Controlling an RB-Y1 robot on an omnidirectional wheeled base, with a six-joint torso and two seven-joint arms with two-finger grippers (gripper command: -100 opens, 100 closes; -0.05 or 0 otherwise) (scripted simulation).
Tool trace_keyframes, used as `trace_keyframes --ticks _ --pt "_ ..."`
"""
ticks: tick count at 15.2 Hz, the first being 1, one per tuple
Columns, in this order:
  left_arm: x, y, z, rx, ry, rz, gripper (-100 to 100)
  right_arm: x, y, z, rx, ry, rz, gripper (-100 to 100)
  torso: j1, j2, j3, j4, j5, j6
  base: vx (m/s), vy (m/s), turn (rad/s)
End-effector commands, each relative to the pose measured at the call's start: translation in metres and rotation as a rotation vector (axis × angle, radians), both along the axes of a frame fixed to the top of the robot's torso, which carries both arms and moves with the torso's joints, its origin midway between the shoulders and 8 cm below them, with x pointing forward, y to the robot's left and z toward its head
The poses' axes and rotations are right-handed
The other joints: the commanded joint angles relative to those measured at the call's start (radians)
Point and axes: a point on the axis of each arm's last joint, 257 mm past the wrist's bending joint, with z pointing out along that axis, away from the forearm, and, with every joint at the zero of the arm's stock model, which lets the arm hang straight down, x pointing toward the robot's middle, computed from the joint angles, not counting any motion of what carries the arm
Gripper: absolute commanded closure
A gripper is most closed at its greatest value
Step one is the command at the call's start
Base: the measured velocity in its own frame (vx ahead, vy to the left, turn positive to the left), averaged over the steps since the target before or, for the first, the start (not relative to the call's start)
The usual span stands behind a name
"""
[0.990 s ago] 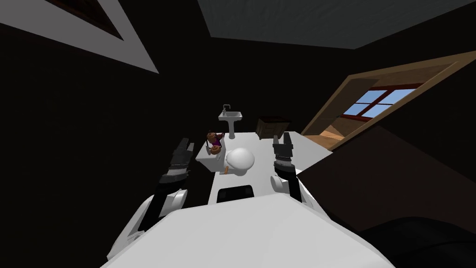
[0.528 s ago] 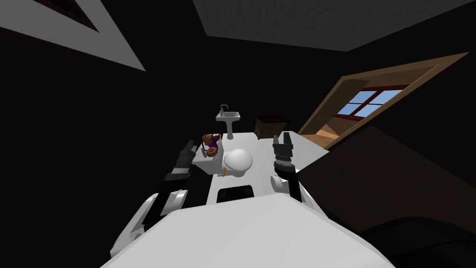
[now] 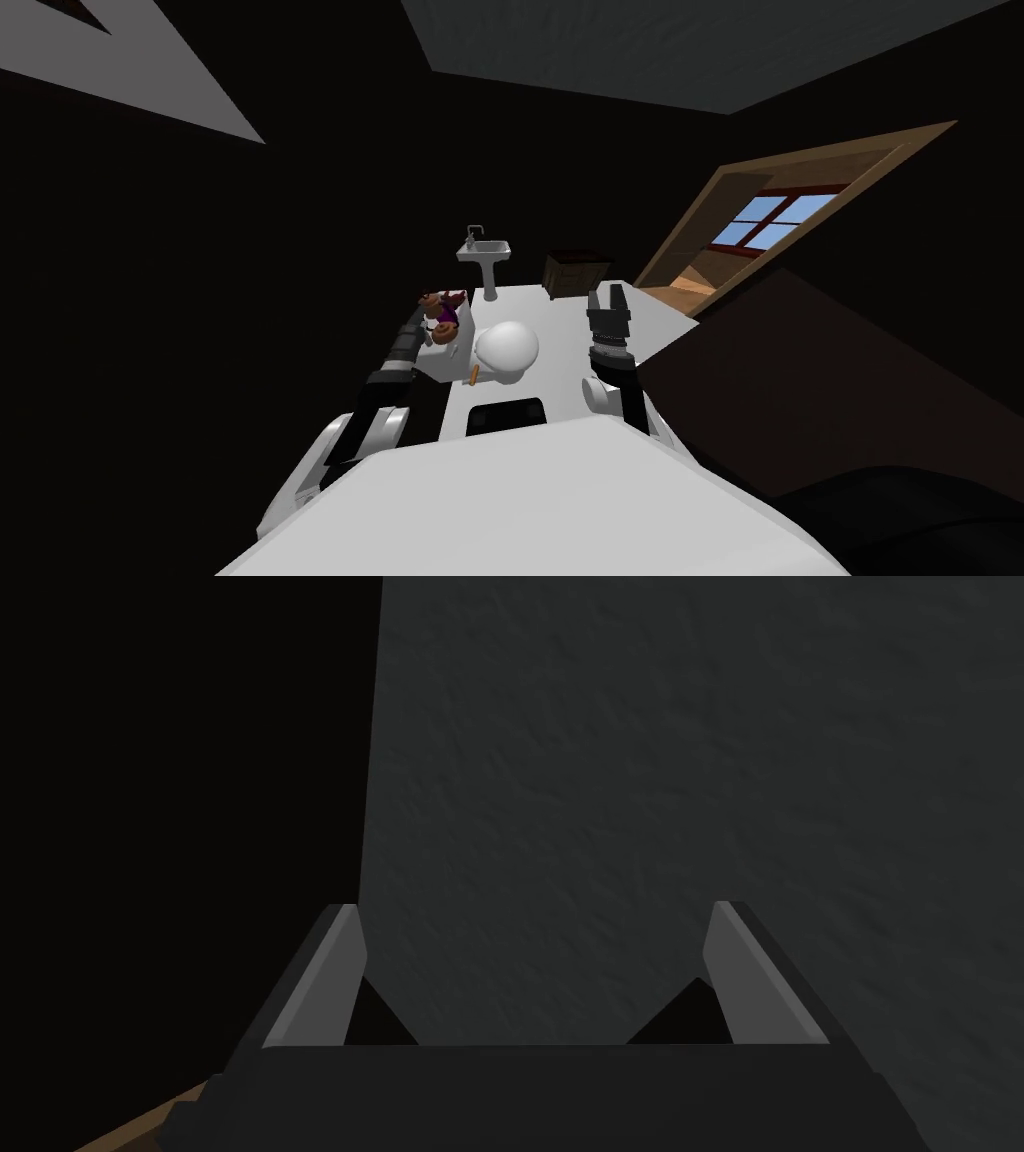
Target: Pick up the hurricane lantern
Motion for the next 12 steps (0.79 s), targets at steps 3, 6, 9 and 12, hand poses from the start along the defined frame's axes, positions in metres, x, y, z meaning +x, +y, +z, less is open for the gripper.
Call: trace_keyframes --ticks 3,6,9,12 --pt "0.006 0.004 -0.026 -0.016 0.074 0.034 -100 0.0 0.0 0.0 0.0 0.0 0.0 0 0.001 0.0 0.0 0.0 0.0 0.0 0.045 -0.046 -0.062" --pt "0.009 0.005 -0.038 -0.031 0.112 0.055 -100 0.0 0.0 0.0 0.0 0.0 0.0 0 0.002 0.0 0.0 0.0 0.0 0.0 0.049 -0.026 -0.047" --pt "0.013 0.007 -0.052 -0.059 0.153 0.086 -100 0.0 0.0 0.0 0.0 0.0 0.0 0 0.003 -0.001 -0.001 0.0 0.0 0.0 0.078 -0.015 -0.052" --pt "0.011 0.008 -0.042 -0.058 0.142 0.086 -100 0.0 0.0 0.0 0.0 0.0 0.0 0 0.005 -0.002 -0.001 0.0 0.001 0.0 0.079 0.01 -0.025"
